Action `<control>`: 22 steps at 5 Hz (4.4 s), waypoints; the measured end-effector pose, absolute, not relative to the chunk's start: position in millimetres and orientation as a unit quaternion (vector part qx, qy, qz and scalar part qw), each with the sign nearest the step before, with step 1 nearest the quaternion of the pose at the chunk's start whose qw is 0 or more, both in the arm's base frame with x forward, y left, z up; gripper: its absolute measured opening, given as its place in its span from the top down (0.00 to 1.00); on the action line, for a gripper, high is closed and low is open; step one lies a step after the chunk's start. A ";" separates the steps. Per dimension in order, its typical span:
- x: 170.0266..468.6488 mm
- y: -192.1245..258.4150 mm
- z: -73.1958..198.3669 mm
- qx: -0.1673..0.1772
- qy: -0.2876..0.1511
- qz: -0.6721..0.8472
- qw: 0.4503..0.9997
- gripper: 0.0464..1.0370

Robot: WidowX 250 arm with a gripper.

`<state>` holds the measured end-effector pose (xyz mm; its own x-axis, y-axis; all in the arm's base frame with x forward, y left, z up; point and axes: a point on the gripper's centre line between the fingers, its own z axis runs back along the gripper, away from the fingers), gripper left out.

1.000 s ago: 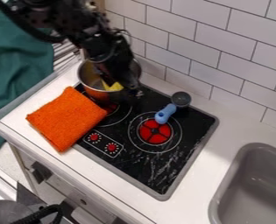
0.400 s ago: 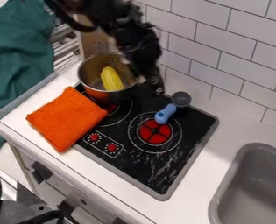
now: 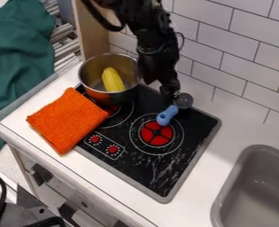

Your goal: Picked a blue spoon and placed it on top of an orange cloth

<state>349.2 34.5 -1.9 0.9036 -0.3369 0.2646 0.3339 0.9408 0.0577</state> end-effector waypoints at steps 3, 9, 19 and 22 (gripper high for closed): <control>359.4 28.1 -16.4 -0.026 -0.119 -0.179 0.976 0.04; 384.6 12.2 -41.9 -0.069 -0.102 -0.149 0.981 0.09; 251.0 163.7 5.0 0.008 -0.148 -0.010 0.989 0.40; 256.2 160.7 4.9 0.007 -0.170 -0.024 0.985 0.03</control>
<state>256.2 160.7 4.9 0.9407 -0.0505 0.3355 0.0458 0.9987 0.0218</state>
